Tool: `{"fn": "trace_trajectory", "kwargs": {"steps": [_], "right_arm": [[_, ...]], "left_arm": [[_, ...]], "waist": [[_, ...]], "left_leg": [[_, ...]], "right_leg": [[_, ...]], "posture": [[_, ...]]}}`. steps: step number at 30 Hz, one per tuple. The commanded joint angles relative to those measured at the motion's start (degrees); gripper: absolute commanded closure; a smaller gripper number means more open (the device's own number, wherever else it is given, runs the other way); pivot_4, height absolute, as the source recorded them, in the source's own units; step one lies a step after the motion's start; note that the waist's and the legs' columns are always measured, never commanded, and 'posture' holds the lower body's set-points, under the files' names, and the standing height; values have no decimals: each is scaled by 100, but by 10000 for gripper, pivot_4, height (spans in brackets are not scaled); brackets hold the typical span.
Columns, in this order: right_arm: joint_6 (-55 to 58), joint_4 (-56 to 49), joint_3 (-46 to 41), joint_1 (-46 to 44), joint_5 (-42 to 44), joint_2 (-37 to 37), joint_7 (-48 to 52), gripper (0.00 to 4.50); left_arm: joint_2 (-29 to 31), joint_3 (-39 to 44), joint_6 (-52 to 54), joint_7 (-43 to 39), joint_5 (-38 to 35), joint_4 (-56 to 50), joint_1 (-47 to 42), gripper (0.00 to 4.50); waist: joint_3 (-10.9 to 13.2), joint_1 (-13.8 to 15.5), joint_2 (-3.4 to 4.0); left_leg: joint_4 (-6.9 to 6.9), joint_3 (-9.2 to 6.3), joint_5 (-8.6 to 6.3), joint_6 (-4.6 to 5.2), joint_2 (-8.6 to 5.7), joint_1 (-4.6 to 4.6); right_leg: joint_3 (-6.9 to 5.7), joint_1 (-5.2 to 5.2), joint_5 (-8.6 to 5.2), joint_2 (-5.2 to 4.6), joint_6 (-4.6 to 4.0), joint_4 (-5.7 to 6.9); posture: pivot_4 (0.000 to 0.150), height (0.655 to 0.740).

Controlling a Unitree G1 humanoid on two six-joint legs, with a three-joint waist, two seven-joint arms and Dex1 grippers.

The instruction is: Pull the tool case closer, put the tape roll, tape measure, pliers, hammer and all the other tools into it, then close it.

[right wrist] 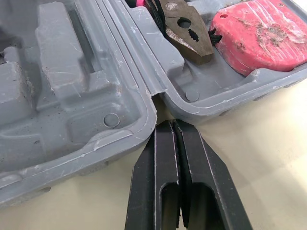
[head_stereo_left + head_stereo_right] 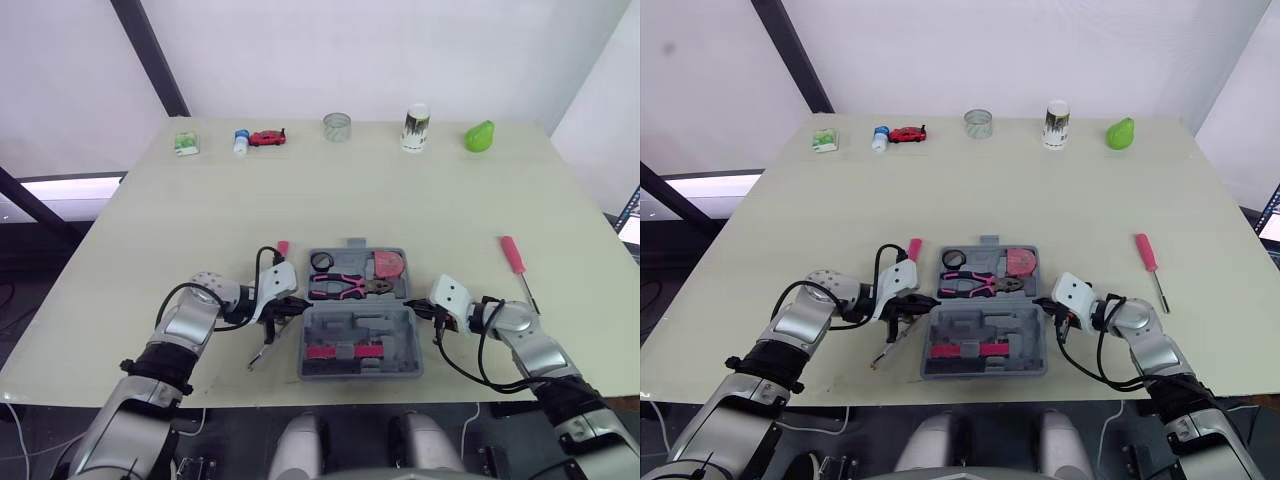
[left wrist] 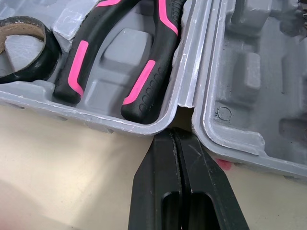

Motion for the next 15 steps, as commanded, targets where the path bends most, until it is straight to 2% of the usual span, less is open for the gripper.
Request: {"fn": "trace_trajectory", "kwargs": {"steps": [1,15], "right_arm": [[-315,-141,9,-227,174,211,-6,44309],[-131,-225,59,-139,209,264,173,44309]], "left_arm": [[-54,-55,-14,34,24,11,-1,45000],[-15,-16,20,20,16,-39,47,45000]], "waist": [[0,-3,0],[0,-13,0]], "left_leg": [[0,0,0,0,0,0],[0,0,0,0,0,0]], "right_leg": [[0,0,0,0,0,0],[0,0,0,0,0,1]], "posture": [[1500,7400],[1500,7400]]}}
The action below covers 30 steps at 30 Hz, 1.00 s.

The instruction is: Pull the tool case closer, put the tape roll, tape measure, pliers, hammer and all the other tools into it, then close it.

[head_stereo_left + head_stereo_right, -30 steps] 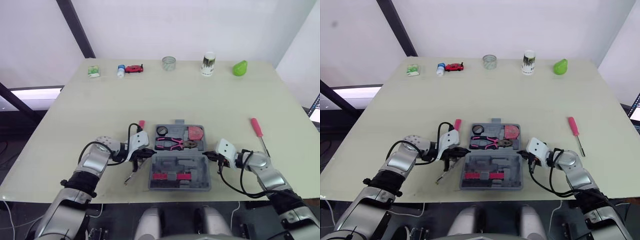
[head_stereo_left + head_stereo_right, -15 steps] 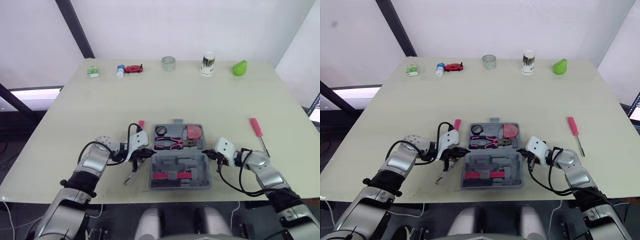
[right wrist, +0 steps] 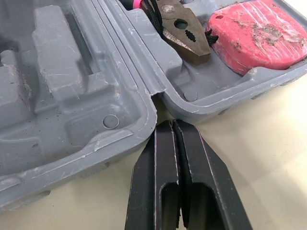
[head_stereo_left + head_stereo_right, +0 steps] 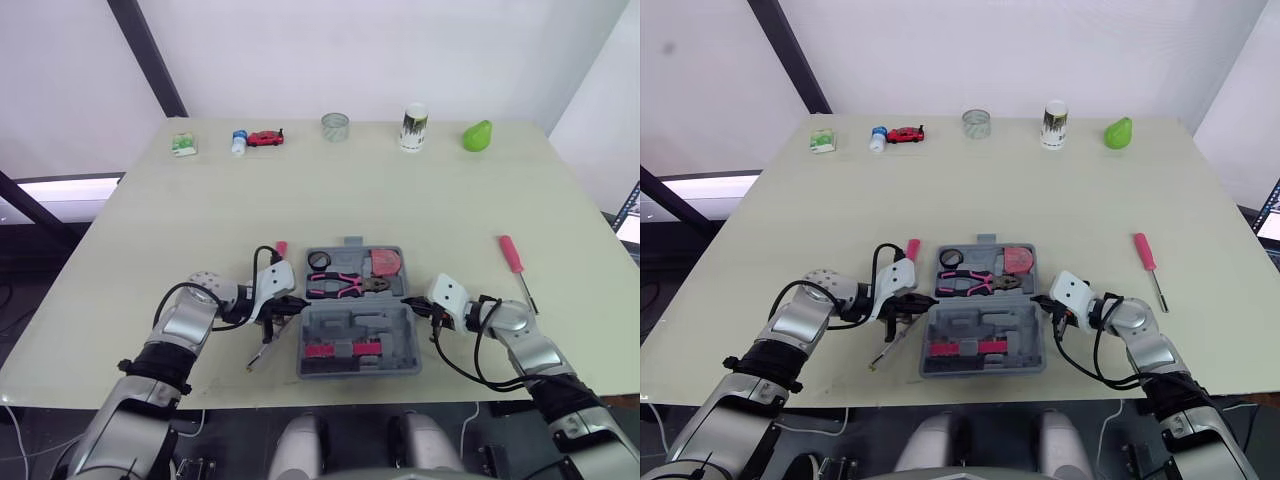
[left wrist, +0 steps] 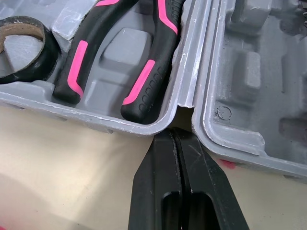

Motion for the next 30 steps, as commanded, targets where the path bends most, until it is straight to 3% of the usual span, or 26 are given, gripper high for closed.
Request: {"fn": "trace_trajectory", "kwargs": {"steps": [1,30], "right_arm": [[-59,-398,112,-53,216,144,156,44309],[-12,-462,156,-4,159,225,174,44309]], "left_arm": [[-25,-57,9,13,9,-80,58,45000],[79,40,233,-63,-44,-422,259,45000]], "waist": [[0,-2,0],[0,-23,1]], "left_leg": [[0,0,0,0,0,0],[-1,1,0,0,1,1]], "right_leg": [[0,0,0,0,0,0],[2,-1,0,1,0,-1]], "posture": [[1500,7400],[1500,7400]]}}
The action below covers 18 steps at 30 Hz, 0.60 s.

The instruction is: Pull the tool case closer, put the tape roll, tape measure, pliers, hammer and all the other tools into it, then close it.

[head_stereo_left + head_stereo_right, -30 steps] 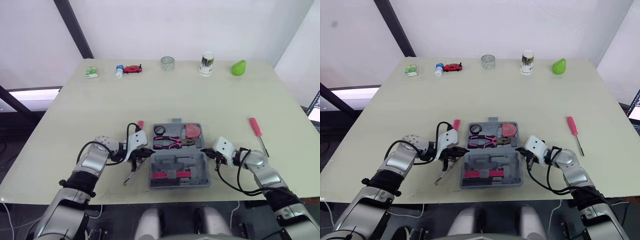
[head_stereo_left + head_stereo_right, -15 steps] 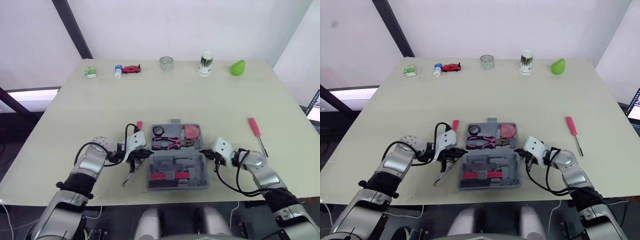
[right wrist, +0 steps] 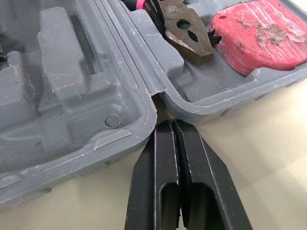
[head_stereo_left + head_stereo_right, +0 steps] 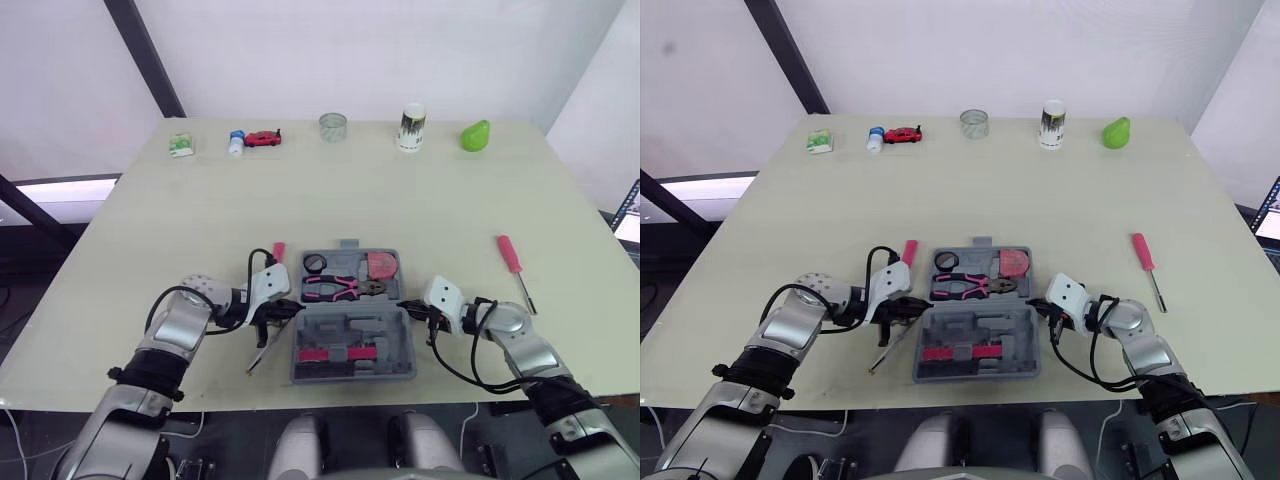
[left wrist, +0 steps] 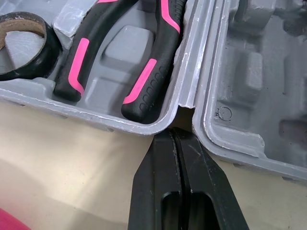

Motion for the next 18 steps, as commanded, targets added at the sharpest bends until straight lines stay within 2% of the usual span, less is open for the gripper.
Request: {"fn": "trace_trajectory", "kwargs": {"steps": [1,18], "right_arm": [[-137,-344,98,-55,144,132,32,44309],[-260,-226,112,-131,104,202,-100,44309]], "left_arm": [[-78,-82,-54,4,-30,29,-20,45000],[-128,-85,-177,14,-7,189,-32,45000]], "waist": [[0,1,0],[0,6,1]], "left_leg": [[0,0,0,0,0,0],[0,0,0,0,0,0]], "right_leg": [[0,0,0,0,0,0],[0,0,0,0,0,0]], "posture": [[1500,7400],[1500,7400]]}}
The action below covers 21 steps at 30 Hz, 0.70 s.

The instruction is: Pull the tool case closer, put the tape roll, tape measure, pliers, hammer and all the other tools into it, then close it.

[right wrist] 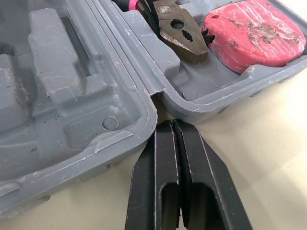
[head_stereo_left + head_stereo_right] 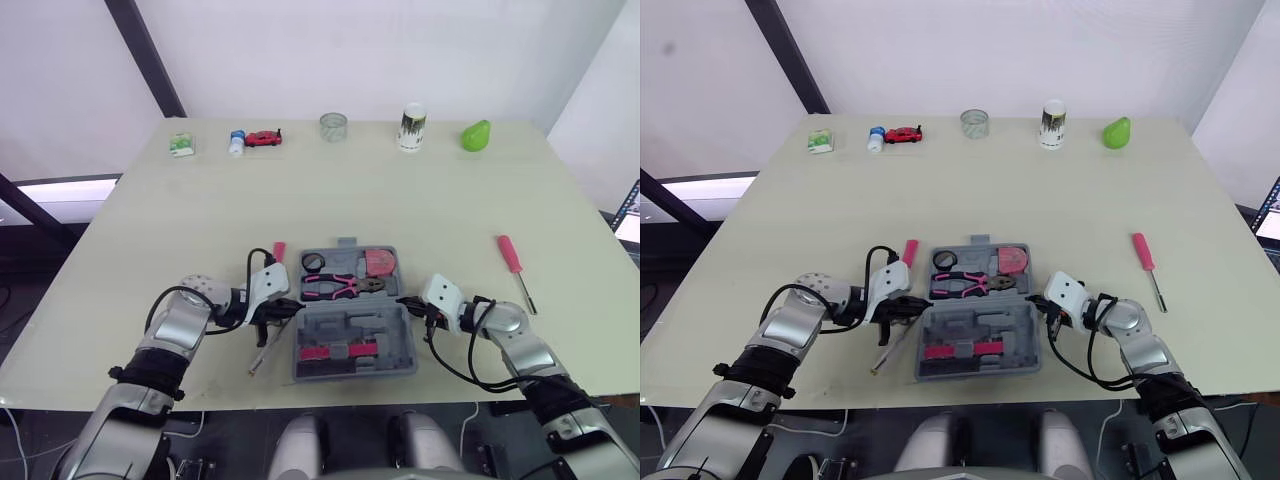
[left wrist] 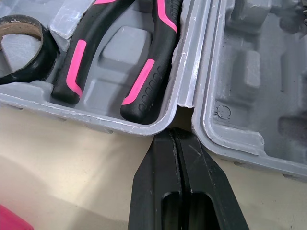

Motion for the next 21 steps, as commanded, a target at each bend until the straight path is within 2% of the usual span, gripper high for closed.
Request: {"fn": "trace_trajectory", "kwargs": {"steps": [1,8,21], "right_arm": [[-57,-369,150,-53,201,101,223,44309],[150,-531,192,51,242,105,353,44309],[-127,-348,134,-58,115,161,136,44309]], "left_arm": [[-97,-116,-48,13,-6,32,11,45000],[-90,-103,-89,6,0,67,16,45000],[-112,-125,-78,-11,10,56,-1,45000]], "waist": [[0,1,0],[0,4,1],[0,3,0]], "left_leg": [[0,0,0,0,0,0],[0,0,0,0,0,0],[0,0,0,0,0,1]], "right_leg": [[0,0,0,0,0,0],[0,0,0,0,0,0],[0,0,0,0,0,0]], "posture": [[1500,7400],[1500,7400],[1500,7400]]}}
